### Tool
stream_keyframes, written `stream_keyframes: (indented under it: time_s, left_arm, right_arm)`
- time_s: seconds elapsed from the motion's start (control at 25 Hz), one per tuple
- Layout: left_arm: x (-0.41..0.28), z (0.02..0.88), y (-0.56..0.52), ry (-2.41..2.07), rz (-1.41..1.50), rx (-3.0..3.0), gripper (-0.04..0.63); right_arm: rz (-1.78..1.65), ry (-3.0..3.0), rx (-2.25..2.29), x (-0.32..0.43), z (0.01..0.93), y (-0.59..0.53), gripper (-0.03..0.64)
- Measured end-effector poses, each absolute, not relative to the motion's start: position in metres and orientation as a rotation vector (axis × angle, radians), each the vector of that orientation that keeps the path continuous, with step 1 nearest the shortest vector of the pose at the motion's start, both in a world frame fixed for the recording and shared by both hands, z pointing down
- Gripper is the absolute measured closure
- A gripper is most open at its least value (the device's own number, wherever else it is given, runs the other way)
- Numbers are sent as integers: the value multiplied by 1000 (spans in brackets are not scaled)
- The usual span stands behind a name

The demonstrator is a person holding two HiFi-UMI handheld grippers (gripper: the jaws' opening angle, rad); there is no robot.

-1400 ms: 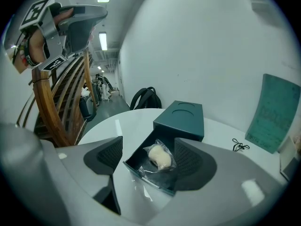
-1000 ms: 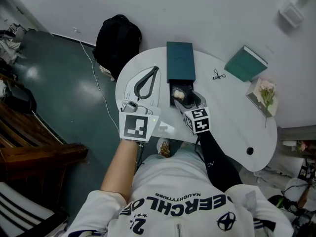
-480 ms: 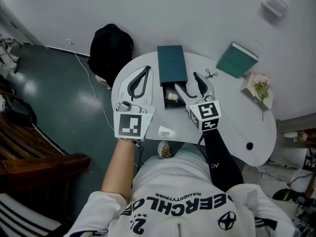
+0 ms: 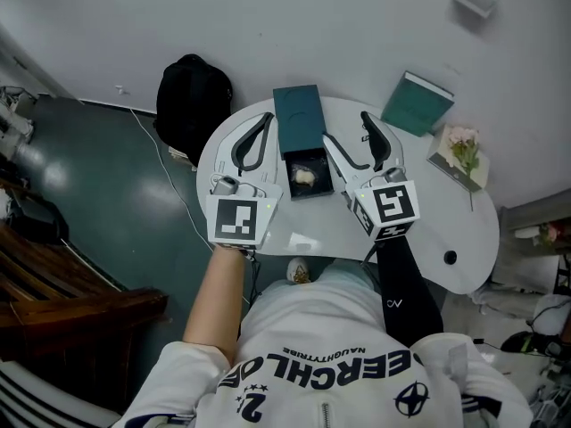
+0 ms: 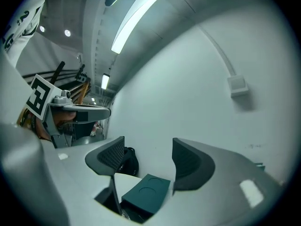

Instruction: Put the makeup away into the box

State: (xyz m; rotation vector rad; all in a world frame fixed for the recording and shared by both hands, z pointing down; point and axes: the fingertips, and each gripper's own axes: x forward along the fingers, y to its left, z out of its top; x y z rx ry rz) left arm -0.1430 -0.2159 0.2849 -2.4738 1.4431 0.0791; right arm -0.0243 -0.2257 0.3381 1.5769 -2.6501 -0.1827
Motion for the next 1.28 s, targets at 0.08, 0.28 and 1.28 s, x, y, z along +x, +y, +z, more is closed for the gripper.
stream_keyframes:
  time_s: [0.08, 0.28, 1.28]
  left_arm:
    - [-132, 284, -218, 1421, 80, -2484, 591]
    - [-94, 281, -225, 1360, 90, -2520, 591]
    - [59, 296, -239, 1302, 67, -2546, 591]
  right_arm:
    - [-175, -2638, 1589, -15, 340, -225, 268]
    - [-158, -2604, 1629, 20, 341, -226, 268]
    - [-46, -2624, 1621, 154, 368, -241, 279]
